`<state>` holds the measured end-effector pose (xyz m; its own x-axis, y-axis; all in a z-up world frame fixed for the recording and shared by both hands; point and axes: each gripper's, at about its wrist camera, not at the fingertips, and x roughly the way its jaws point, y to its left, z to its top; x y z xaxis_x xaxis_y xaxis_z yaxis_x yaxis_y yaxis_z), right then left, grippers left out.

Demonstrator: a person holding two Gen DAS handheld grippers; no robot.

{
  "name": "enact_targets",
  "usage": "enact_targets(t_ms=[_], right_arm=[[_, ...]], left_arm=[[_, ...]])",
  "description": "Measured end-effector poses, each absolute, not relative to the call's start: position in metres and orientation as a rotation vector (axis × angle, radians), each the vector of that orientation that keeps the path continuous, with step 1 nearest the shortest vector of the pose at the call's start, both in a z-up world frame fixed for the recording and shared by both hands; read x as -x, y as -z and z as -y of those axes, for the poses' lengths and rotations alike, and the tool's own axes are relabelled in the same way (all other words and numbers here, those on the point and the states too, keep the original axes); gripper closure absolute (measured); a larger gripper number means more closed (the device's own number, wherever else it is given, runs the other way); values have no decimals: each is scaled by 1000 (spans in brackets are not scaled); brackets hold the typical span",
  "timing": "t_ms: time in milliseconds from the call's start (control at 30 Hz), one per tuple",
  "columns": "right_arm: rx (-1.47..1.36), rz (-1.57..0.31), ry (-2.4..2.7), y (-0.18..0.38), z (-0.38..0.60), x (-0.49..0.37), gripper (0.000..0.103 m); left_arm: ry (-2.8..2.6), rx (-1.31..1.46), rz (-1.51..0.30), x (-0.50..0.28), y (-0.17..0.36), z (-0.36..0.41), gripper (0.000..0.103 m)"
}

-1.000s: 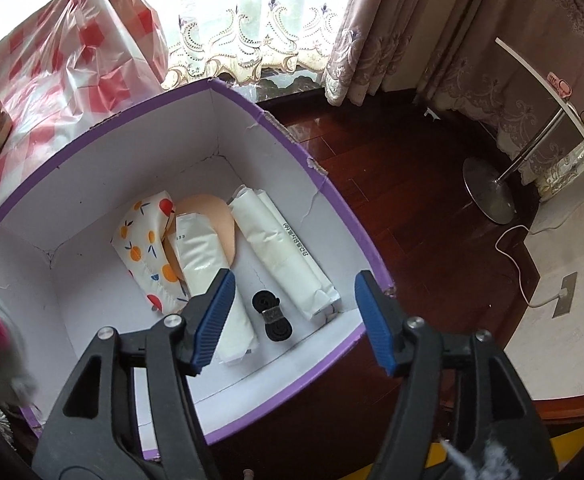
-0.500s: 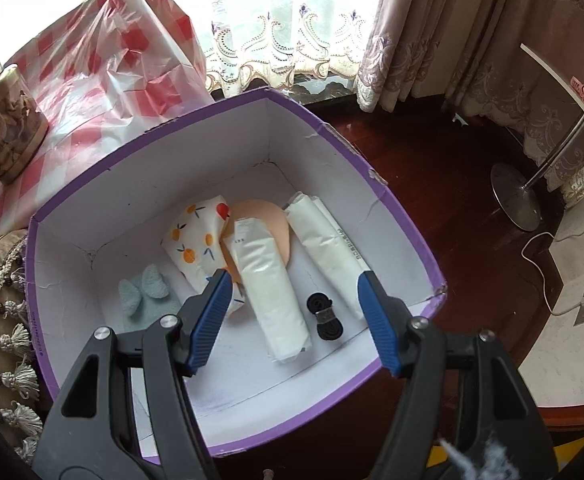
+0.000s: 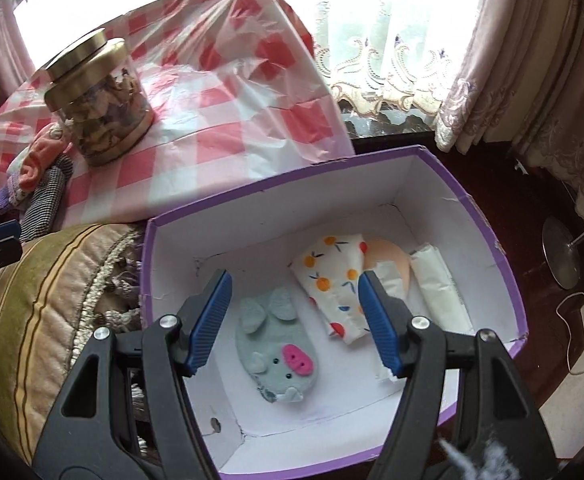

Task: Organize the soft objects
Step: 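Move both tools back from the box to the pile of soft items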

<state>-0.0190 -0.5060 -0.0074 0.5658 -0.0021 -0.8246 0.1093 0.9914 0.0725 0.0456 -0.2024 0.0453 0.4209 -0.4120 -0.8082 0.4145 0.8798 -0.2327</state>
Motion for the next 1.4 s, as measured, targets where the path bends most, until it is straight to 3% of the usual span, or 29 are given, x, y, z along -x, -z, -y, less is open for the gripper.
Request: enact_targets(t_ms=[867, 1400], right_arm=[[108, -934, -381, -25, 322, -29, 34], [1, -884, -516, -38, 246, -78, 34]], left_arm=[[164, 130, -994, -73, -38, 55, 45], [50, 171, -996, -81, -33, 8, 45]])
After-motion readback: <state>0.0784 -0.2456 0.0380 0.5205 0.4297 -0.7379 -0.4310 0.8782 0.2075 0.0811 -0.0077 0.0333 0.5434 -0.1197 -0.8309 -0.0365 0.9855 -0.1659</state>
